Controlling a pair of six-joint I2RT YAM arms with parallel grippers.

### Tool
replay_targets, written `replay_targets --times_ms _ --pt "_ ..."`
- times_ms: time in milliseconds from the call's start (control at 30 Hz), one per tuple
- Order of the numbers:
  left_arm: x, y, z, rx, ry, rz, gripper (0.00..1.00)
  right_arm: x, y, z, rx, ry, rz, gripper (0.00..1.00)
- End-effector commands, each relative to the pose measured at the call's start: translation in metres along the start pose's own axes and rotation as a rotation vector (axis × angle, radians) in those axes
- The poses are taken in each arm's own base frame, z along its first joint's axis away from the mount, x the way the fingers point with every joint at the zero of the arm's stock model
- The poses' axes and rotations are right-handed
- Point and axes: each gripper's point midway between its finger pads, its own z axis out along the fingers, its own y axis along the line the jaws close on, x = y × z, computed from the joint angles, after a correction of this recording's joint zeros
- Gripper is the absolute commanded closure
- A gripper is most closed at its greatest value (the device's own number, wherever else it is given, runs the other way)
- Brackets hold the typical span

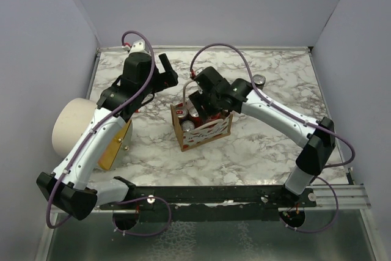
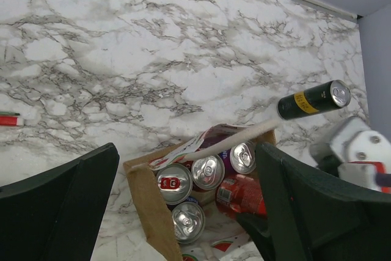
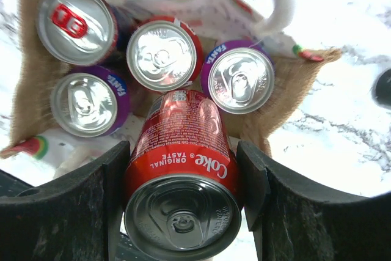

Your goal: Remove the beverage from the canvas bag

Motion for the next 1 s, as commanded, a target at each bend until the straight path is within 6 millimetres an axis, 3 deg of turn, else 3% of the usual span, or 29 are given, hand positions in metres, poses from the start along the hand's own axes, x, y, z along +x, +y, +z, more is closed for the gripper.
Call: replay_targets --times_ms 0,133,300,533,767,867,967 --pt "-0.018 0.001 -0.012 -0.002 -0.066 -0.022 0.04 -0.067 -0.012 -0.066 0.007 -0.260 0.050 0.98" --pt "-0.017 0.006 -0.009 -0.031 -0.066 -0.026 0.04 -0.085 -0.014 -0.087 0.002 -0.316 0.059 0.98" --pt "-0.011 -0.002 -0.003 0.009 -0.040 -0.051 0.05 -0.101 -0.026 -0.121 0.028 -0.398 0.075 0.98" --pt "-0.010 -0.006 -0.001 0.022 -0.030 -0.053 0.06 -0.108 -0.054 -0.167 0.120 -0.531 0.113 0.98" --pt "-0.011 -0.009 -0.002 0.037 -0.030 -0.061 0.06 -0.079 -0.105 -0.191 0.362 -0.585 0.214 0.98" --pt "-0.011 -0.009 -0.001 0.038 -0.029 -0.059 0.06 -0.056 -0.116 -0.183 0.429 -0.534 0.250 0.98" --pt "-0.010 -0.011 0.000 0.043 -0.025 -0.059 0.06 -0.020 -0.122 -0.156 0.465 -0.420 0.284 0.98"
